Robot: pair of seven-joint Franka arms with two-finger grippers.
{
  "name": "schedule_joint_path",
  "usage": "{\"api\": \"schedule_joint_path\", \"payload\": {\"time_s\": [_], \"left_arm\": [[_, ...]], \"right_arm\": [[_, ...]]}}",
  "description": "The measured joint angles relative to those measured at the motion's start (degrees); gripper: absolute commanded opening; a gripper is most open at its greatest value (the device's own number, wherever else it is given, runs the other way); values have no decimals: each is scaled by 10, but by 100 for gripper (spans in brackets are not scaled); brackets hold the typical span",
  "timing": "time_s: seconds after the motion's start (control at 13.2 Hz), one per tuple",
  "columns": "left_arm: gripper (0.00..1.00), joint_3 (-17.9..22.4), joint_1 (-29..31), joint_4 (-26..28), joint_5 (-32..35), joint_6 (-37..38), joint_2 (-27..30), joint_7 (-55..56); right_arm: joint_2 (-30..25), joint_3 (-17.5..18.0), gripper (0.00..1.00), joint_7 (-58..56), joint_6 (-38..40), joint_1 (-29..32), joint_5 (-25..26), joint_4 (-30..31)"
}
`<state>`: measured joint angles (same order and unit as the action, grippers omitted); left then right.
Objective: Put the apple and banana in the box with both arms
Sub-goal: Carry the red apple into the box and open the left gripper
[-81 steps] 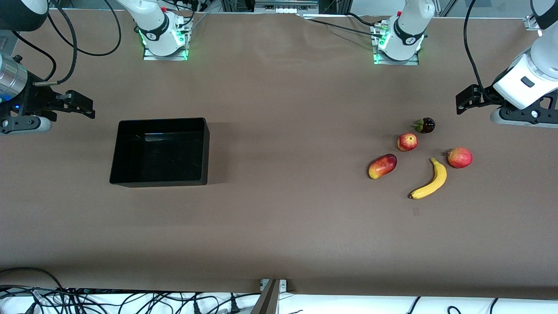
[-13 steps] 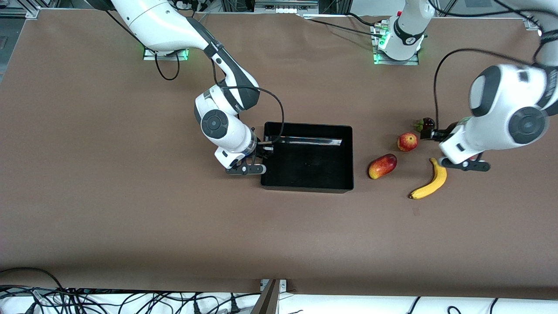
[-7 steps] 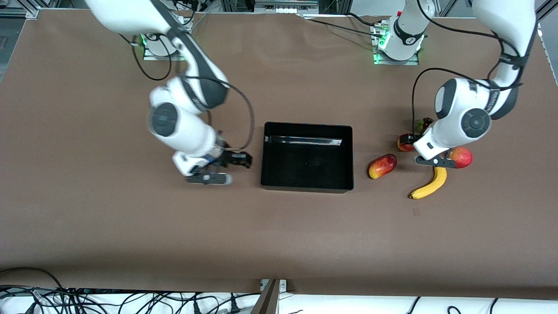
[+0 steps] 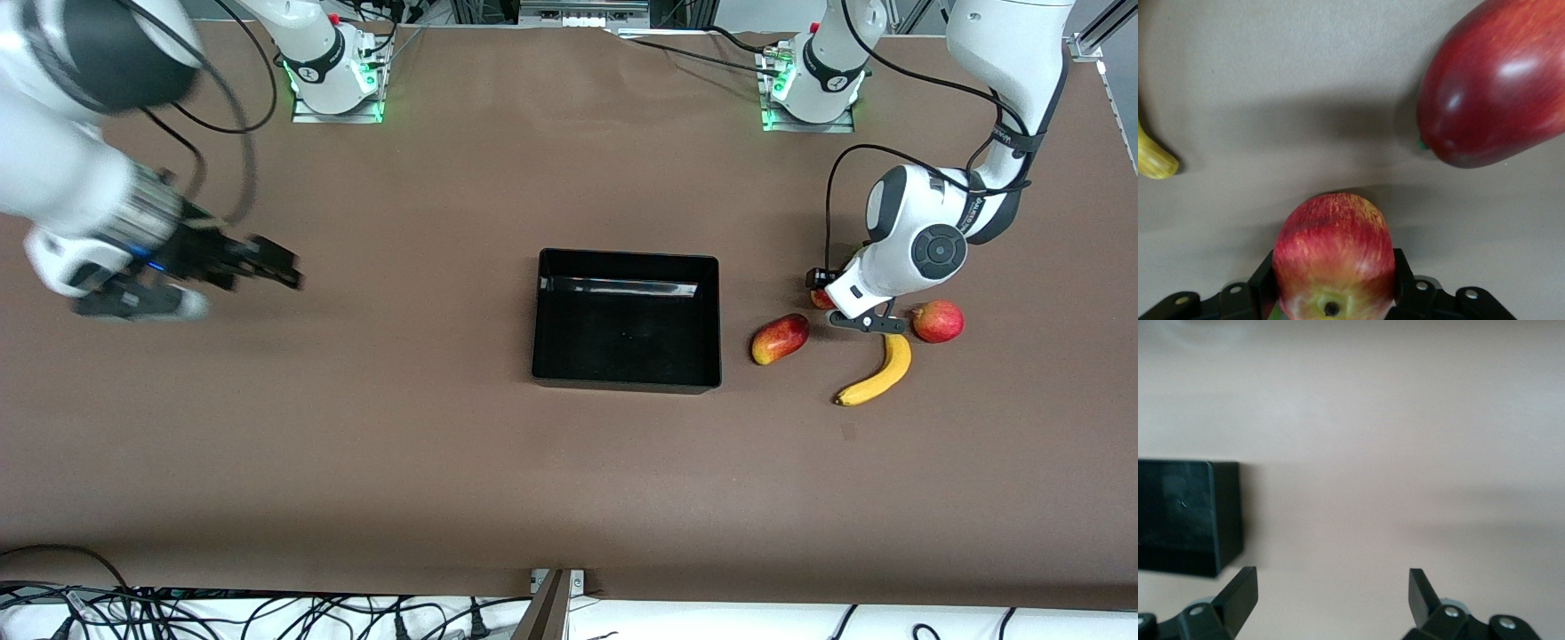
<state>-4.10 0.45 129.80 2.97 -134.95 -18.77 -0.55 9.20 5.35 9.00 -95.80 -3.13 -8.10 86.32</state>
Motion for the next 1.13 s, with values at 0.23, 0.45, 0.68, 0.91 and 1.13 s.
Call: {"api": "schedule_joint_path", "payload": {"time_s": [0.23, 0.45, 0.68, 0.91, 1.13], "left_arm": [[12, -50, -1, -79, 0, 143, 29, 25], [13, -118, -15, -217, -1, 293, 38, 86], [13, -147, -68, -282, -7, 301, -2, 209], [13, -148, -139, -317, -7, 250, -78, 329], [28, -147, -155, -324, -6, 205, -138, 355]], "right_arm": [[-50, -37, 100, -47, 42, 7, 18, 23], [-63, -41, 100, -51, 48, 7, 43, 34], [-63, -48, 100, -51, 49, 7, 45, 35], [-63, -49, 100, -51, 49, 7, 45, 35], [-63, -49, 100, -51, 49, 7, 57, 36]]}}
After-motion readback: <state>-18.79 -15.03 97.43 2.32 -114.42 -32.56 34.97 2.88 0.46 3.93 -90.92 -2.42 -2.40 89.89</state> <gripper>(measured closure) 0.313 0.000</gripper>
